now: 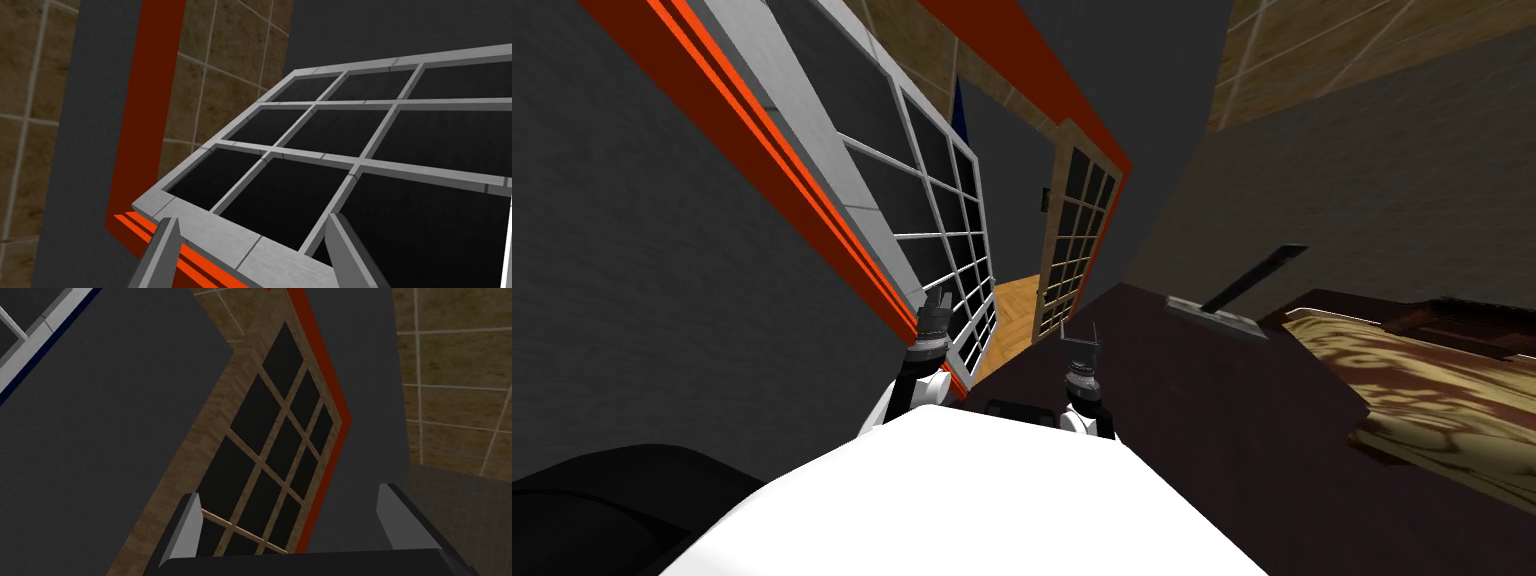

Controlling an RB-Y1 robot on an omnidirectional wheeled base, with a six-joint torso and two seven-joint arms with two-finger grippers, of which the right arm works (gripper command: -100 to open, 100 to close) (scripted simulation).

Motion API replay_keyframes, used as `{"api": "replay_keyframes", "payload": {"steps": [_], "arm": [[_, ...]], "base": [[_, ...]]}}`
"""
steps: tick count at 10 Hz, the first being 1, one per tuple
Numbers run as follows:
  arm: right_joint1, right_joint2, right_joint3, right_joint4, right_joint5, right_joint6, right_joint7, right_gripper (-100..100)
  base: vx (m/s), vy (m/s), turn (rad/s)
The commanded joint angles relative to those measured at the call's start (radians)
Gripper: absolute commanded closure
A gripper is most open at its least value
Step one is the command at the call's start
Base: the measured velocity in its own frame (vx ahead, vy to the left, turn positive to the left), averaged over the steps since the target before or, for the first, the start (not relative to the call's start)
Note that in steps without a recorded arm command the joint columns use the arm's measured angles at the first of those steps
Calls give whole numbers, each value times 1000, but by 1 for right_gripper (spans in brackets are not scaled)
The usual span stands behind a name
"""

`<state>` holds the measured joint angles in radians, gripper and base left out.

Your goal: Push the door open

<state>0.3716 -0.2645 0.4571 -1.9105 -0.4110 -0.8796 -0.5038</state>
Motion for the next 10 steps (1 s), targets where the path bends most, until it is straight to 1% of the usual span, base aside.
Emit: {"api": "replay_keyframes", "payload": {"steps": [1,5,6,9,10], "arm": [[-6,-10,30,23,-21,-14,-20,-100],[-24,-41,95,83,-77,-48,-71,-100],[-34,-56,128,114,-105,-65,-98,-100],[-48,-80,177,160,-148,-91,-137,-100],[-57,-95,210,190,-176,-108,-164,-100]], "base": [[97,-34,98],[93,-35,89],[116,-56,177],[113,-54,110],[131,-41,166]]}}
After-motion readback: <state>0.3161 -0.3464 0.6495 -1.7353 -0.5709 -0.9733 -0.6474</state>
